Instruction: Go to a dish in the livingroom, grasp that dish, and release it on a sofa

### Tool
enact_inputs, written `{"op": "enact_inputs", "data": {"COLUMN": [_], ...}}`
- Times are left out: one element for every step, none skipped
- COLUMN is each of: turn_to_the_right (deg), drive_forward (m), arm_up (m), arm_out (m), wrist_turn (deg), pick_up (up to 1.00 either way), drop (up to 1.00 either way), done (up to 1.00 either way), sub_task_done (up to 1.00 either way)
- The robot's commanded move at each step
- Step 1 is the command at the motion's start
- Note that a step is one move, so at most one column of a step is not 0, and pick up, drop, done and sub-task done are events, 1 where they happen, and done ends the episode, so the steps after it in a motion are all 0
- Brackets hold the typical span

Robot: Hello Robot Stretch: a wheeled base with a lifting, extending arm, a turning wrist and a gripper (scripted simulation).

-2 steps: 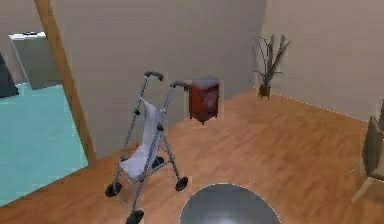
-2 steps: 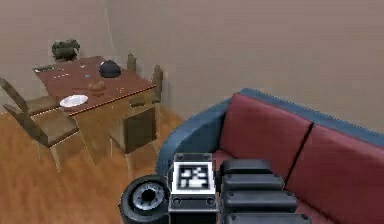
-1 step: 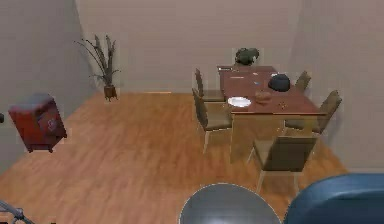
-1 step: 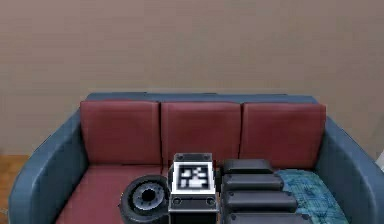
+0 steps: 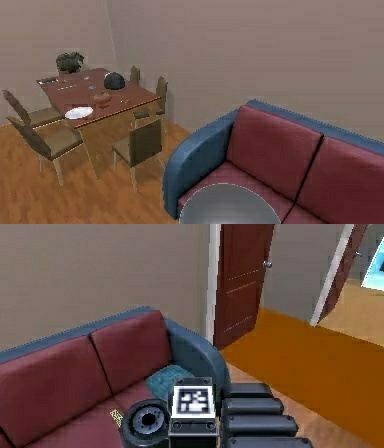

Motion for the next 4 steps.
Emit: {"op": "enact_inputs", "data": {"turn_to_the_right": [27.0, 0.0, -30.0, 0.0], "drive_forward": [0.00, 0.30, 0.00, 0.00], "arm_up": [0.00, 0.00, 0.00, 0.00], "arm_out": [0.00, 0.00, 0.00, 0.32], "wrist_turn": [0.0, 0.0, 0.0, 0.0], "pick_up": [0.00, 0.00, 0.00, 0.00], "drop": [0.00, 0.00, 0.00, 0.00], "done": [0.00, 0.00, 0.00, 0.00], "sub_task_done": [0.00, 0.00, 0.00, 0.00]}}
